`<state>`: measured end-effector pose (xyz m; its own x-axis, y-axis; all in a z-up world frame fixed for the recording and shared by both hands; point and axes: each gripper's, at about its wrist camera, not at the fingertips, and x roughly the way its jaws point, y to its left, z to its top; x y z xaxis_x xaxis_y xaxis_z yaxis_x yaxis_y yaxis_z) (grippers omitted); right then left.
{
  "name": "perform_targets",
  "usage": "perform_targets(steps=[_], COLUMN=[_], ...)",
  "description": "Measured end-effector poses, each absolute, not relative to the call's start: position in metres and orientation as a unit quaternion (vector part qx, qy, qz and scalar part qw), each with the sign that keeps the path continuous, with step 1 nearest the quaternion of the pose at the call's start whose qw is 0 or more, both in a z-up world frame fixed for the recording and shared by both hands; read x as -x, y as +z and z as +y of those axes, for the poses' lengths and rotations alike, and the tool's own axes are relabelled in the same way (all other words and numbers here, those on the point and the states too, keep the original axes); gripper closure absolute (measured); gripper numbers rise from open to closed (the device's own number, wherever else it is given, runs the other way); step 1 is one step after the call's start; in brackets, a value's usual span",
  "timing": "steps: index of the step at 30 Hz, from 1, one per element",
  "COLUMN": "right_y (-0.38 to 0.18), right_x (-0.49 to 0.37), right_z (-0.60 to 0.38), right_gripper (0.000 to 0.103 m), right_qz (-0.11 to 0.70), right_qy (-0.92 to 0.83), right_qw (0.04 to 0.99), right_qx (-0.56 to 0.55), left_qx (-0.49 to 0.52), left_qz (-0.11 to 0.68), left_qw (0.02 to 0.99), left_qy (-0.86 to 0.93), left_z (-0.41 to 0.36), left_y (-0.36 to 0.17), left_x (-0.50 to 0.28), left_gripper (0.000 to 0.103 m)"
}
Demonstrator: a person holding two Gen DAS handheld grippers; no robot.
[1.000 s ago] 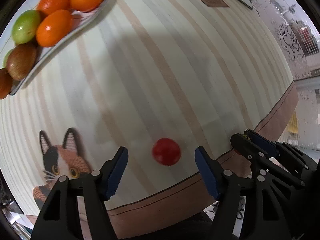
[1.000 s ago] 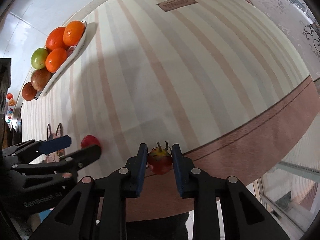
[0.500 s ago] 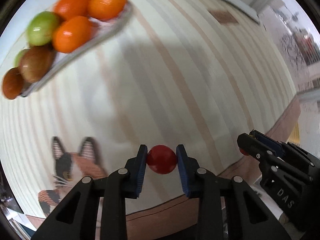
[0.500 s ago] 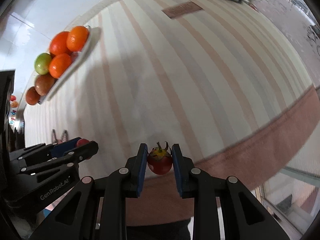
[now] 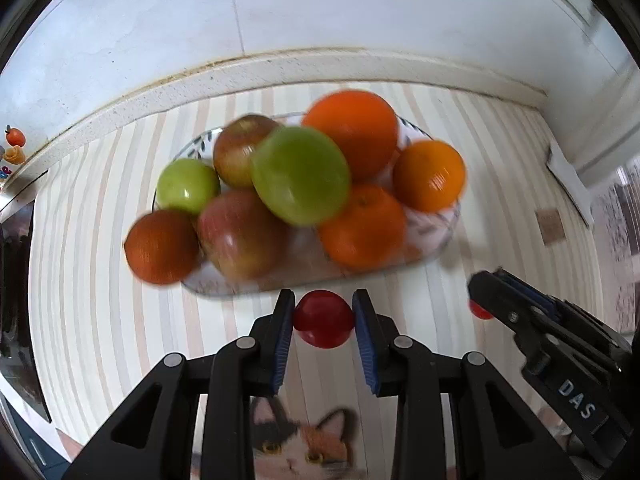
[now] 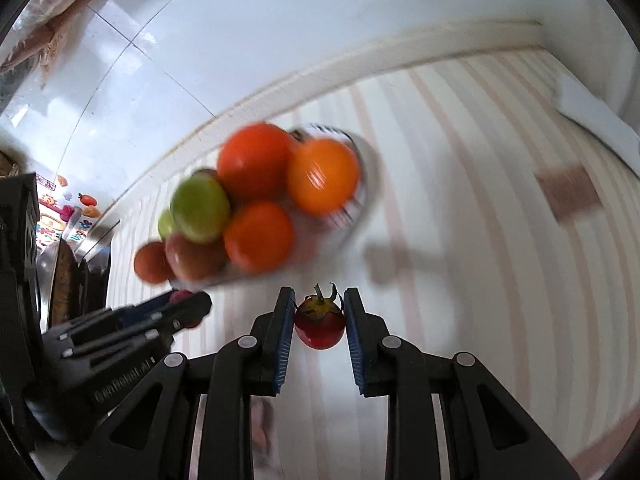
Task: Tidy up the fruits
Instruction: 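Place both tomatoes on the plate beside the oranges and open both tools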
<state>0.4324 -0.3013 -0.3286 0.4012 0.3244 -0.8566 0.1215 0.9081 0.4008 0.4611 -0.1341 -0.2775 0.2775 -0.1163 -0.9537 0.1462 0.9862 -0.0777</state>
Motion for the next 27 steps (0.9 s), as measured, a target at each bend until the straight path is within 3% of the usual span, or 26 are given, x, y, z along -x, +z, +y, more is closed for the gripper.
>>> perform_targets(steps=[7,16,21,22,24,26,27], right_y=[-0.348,-0.373,-0.369,-0.367,-0.362,-0.354,-0.350], right_x=[-0.484,-0.491,-0.480,-0.478,-0.473,-0.466,-0.463], right_z=[-0.290,-0.295,-0.305,-0.306,-0.310,-0.314,-0.315], right_gripper=[0.076,0.074,0.050,0.038,0.035,0.032,0.030], right_qz=[0.547,0.557,0.555,0.555,0.554,0.554,0.555], right_qy=[0.075,0.064,0.063,0.059,0.059,0.047,0.042], right_qw=[0.799,0.781,0.779,0.779,0.779,0.784,0.786], right_qx=[-0.239,-0.276,-0.286,-0.285,-0.289,-0.276,-0.268], left_qx=[-0.002,-0.014,-0.014,-0.012,0.000,0.005,0.006], left_qz=[0.592,0.575,0.586,0.588,0.593,0.596,0.595], left_qw=[0.802,0.815,0.807,0.806,0.802,0.800,0.801], left_qy=[-0.077,-0.076,-0.071,-0.070,-0.071,-0.068,-0.064], left_z=[-0.126,-0.127,-0.125,-0.124,-0.120,-0.117,-0.114], left_y=[-0.290,-0.291,-0.291,-0.290,-0.287,-0.282,-0.278], left_x=[-0.479,-0.478,-0.475,-0.474,-0.472,-0.468,-0.464], left_gripper=[0.076,0.075,0.074,0.071,0.062,0.035,0.028])
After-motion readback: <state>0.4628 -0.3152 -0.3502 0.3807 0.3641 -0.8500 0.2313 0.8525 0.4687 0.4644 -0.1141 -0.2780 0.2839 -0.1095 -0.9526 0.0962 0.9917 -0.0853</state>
